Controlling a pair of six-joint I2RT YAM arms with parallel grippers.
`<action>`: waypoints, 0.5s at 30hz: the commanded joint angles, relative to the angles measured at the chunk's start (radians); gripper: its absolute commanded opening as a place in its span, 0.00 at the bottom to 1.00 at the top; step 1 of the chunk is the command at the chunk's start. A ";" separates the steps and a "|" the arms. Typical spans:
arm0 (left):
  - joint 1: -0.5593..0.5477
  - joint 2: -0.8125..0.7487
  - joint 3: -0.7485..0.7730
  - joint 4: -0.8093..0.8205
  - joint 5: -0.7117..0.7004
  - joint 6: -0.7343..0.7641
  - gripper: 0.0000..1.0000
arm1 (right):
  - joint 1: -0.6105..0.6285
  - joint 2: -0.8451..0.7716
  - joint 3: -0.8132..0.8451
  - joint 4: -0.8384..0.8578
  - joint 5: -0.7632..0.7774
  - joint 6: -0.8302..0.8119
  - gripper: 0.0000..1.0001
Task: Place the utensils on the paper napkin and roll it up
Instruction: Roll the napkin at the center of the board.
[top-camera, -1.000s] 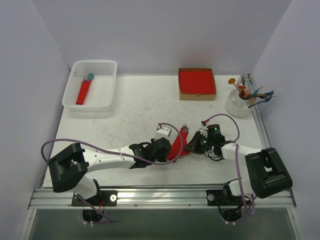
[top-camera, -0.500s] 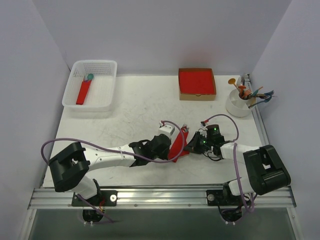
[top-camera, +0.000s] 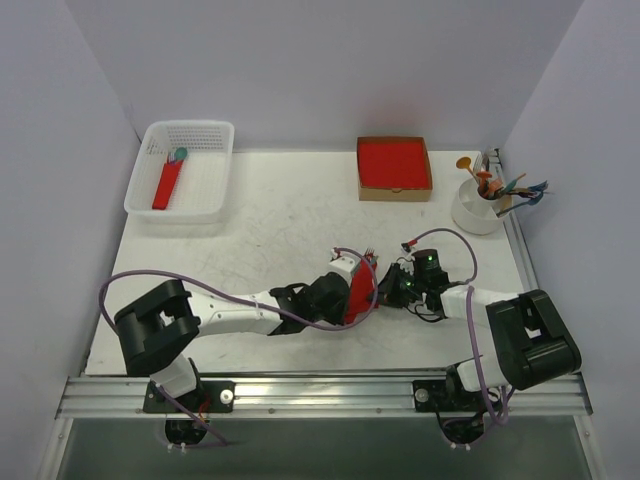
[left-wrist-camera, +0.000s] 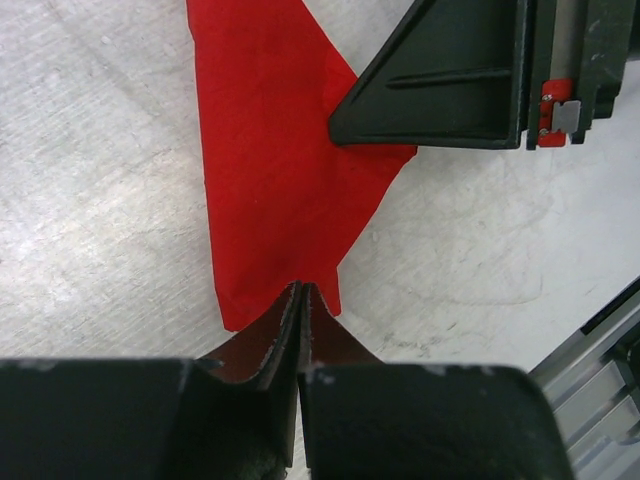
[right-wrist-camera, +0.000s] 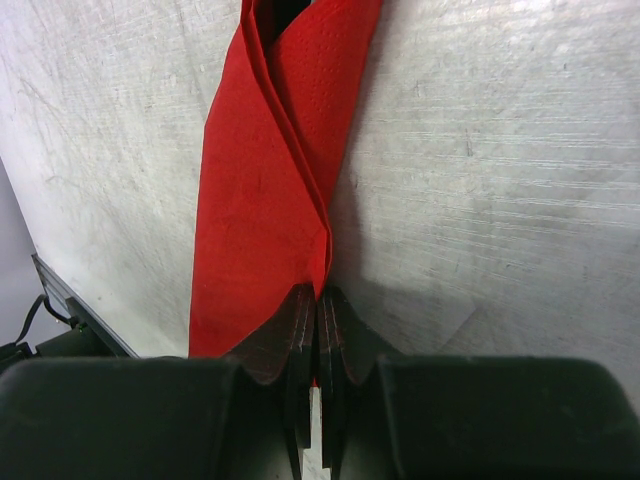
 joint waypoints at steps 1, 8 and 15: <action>-0.009 0.022 -0.002 0.074 0.020 -0.013 0.08 | 0.002 -0.003 0.001 -0.044 0.042 -0.029 0.00; -0.010 0.070 -0.068 0.085 -0.007 -0.078 0.06 | 0.002 -0.008 0.001 -0.050 0.044 -0.034 0.00; -0.025 0.107 -0.101 0.133 -0.009 -0.104 0.05 | 0.003 -0.003 0.001 -0.049 0.045 -0.034 0.00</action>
